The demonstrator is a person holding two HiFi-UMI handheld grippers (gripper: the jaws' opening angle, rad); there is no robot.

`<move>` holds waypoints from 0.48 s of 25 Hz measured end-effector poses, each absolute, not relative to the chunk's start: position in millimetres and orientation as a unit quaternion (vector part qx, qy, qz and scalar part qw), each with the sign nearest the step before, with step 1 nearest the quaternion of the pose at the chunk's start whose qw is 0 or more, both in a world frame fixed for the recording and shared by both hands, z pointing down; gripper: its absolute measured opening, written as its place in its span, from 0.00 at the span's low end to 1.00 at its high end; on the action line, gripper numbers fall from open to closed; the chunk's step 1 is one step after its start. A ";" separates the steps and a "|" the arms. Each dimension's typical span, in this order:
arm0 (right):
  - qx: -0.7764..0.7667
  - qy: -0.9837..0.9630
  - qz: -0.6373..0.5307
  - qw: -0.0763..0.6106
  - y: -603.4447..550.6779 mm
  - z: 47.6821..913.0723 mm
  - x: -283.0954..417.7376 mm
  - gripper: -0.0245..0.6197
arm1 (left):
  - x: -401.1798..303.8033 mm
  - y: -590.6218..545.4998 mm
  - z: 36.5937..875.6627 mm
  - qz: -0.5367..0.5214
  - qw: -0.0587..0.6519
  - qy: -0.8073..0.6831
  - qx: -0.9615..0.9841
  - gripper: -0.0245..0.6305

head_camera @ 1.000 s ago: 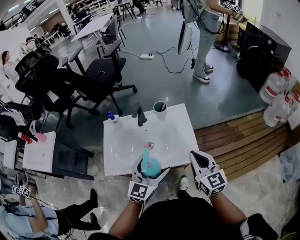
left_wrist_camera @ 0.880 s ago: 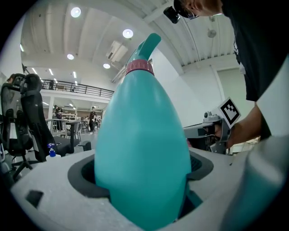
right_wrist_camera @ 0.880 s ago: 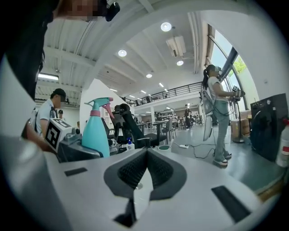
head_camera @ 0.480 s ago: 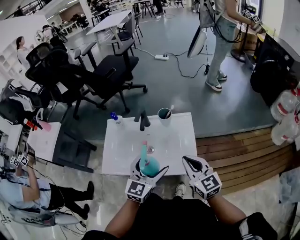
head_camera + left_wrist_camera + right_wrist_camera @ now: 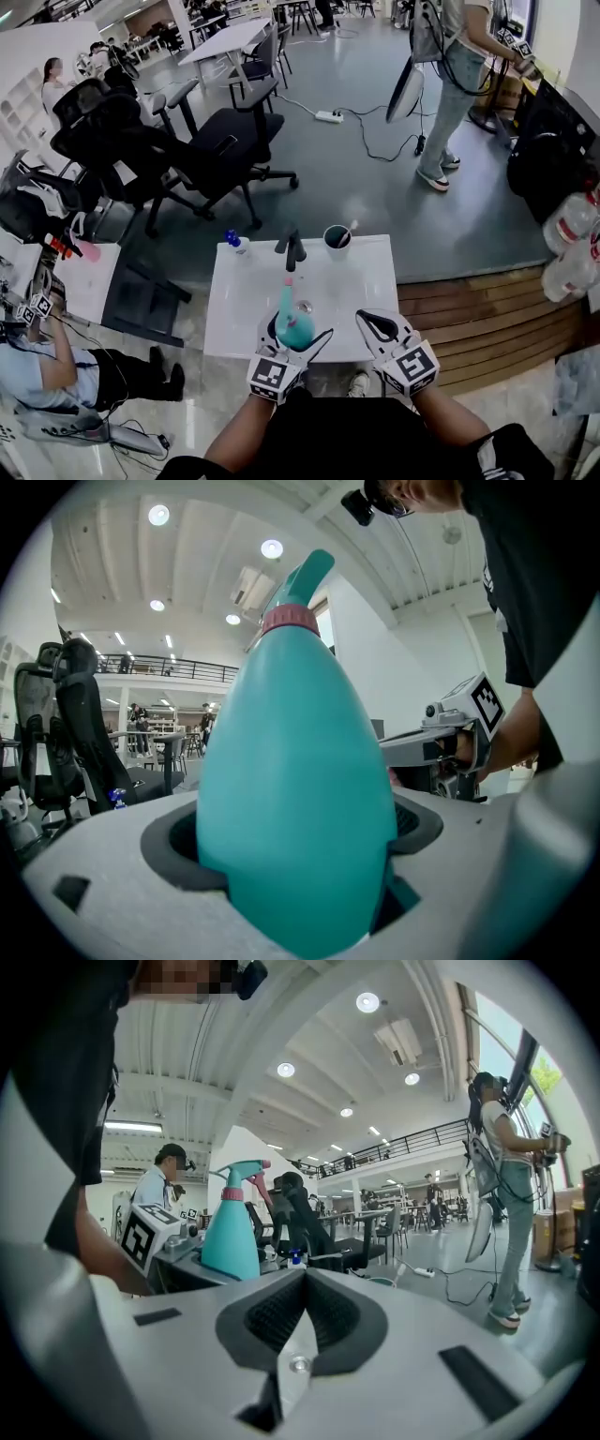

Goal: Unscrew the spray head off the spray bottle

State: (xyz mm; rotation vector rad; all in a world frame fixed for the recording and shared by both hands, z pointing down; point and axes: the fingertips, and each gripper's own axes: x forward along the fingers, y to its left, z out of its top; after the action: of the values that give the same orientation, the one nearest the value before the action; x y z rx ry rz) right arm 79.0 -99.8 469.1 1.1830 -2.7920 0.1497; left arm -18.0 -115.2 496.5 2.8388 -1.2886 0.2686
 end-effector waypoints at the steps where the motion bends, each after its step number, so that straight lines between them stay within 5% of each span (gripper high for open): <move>1: 0.391 -0.918 0.050 0.046 -106.0 466.0 74.3 0.05 | -20.4 -119.7 497.0 0.086 0.003 -0.407 0.909 0.78; 12: 0.375 -0.926 0.017 0.043 -135.8 445.2 8.5 0.05 | -50.4 -157.8 502.6 0.072 0.008 -0.384 0.920 0.77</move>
State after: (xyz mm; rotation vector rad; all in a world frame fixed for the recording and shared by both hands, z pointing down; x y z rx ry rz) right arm 8.5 -135.8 445.2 1.1457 -2.8315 0.0533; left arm -50.4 -157.8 502.6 2.8757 -1.2014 0.2248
